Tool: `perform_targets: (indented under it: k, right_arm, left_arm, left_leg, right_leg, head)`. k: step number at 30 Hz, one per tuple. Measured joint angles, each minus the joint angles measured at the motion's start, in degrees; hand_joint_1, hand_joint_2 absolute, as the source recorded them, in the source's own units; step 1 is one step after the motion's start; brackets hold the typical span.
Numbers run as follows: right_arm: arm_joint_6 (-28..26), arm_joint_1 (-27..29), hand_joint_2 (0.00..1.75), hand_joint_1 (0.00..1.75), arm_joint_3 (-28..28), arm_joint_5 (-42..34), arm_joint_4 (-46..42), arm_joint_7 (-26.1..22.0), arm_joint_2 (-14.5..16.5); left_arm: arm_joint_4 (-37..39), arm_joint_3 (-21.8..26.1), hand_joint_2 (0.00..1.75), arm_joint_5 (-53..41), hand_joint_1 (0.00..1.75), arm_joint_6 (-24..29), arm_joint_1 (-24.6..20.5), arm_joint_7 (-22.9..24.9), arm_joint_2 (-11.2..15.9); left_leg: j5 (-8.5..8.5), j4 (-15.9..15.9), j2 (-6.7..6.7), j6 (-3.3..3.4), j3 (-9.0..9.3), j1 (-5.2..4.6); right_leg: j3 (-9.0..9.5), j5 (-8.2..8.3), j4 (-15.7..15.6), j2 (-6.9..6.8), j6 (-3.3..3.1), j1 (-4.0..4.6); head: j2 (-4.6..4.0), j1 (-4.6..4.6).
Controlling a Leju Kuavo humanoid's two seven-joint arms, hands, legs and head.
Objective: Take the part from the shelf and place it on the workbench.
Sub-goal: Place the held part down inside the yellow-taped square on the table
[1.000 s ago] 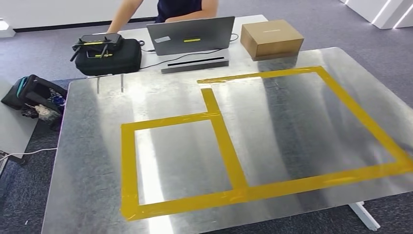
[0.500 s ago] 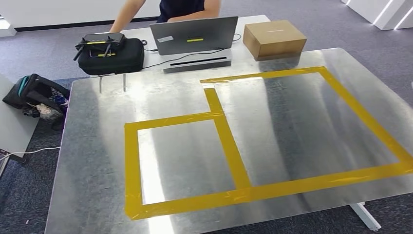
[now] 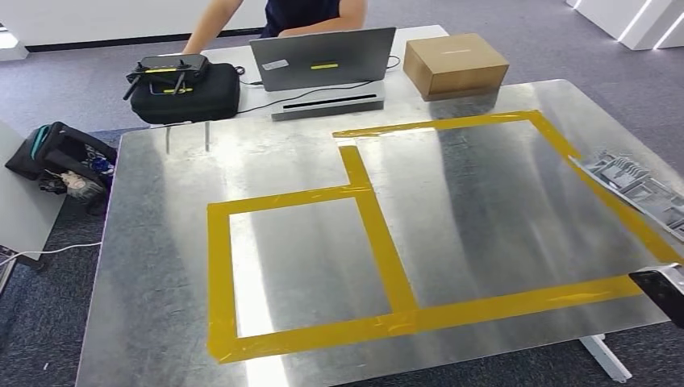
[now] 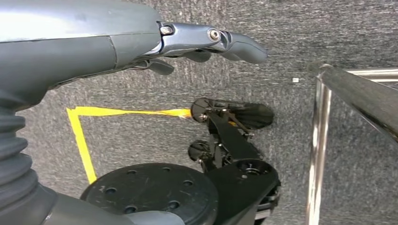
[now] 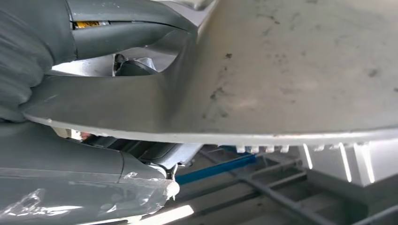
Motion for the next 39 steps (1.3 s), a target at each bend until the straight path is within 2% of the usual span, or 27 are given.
perform_targets:
  k: [7, 16, 25, 35, 39]
  right_arm:
    - [2.14, 0.28, 1.75, 1.75, 2.44, -0.26, 1.97, 0.55, -4.40]
    - [2.54, 0.90, 1.75, 1.75, 5.13, -0.41, 3.65, 1.11, -7.59]
    - [2.05, 2.39, 1.75, 1.75, 9.91, -1.71, 5.21, 1.07, -13.10]
    - [1.81, 2.42, 1.75, 1.75, 11.98, -2.00, 5.90, 0.88, -14.98]
    - [1.57, 2.26, 1.75, 1.75, 12.50, -3.43, 6.25, -0.72, -16.03]
  left_arm:
    - [0.03, 0.07, 1.75, -0.76, 0.00, 0.59, -0.10, 1.71, 0.31]
    - [0.07, 0.09, 1.75, -1.19, 0.00, 1.50, -0.15, 2.78, 0.40]
    - [0.07, 0.07, 1.75, -3.11, 0.00, 3.84, -0.55, 5.37, 1.17]
    - [0.07, 0.06, 1.75, -3.27, 0.00, 4.04, -0.67, 5.48, 1.35]
    - [0.07, 0.04, 1.75, -3.95, 0.00, 4.52, -0.68, 5.57, 1.46]
  left_leg:
    - [0.01, 0.00, 0.00, 0.02, 0.01, -0.04]
    - [0.03, 0.00, 0.00, 0.03, 0.02, -0.04]
    - [0.05, 0.00, 0.00, 0.06, 0.04, -0.05]
    - [0.10, 0.00, 0.00, 0.13, 0.04, -0.05]
    - [0.13, 0.00, 0.00, 0.16, 0.04, -0.04]
  right_leg:
    - [-0.01, 0.01, 0.00, 0.01, 0.01, -0.05]
    - [0.00, 0.02, 0.00, 0.00, 0.03, -0.05]
    - [0.03, 0.03, -0.01, 0.01, 0.05, -0.05]
    - [0.12, 0.05, -0.01, 0.01, 0.06, -0.05]
    - [0.13, 0.07, -0.01, 0.02, 0.07, -0.05]
  head:
    - [0.01, -0.01]
    - [0.00, -0.01]
    - [0.01, -0.01]
    - [0.00, -0.01]
    - [0.01, -0.01]
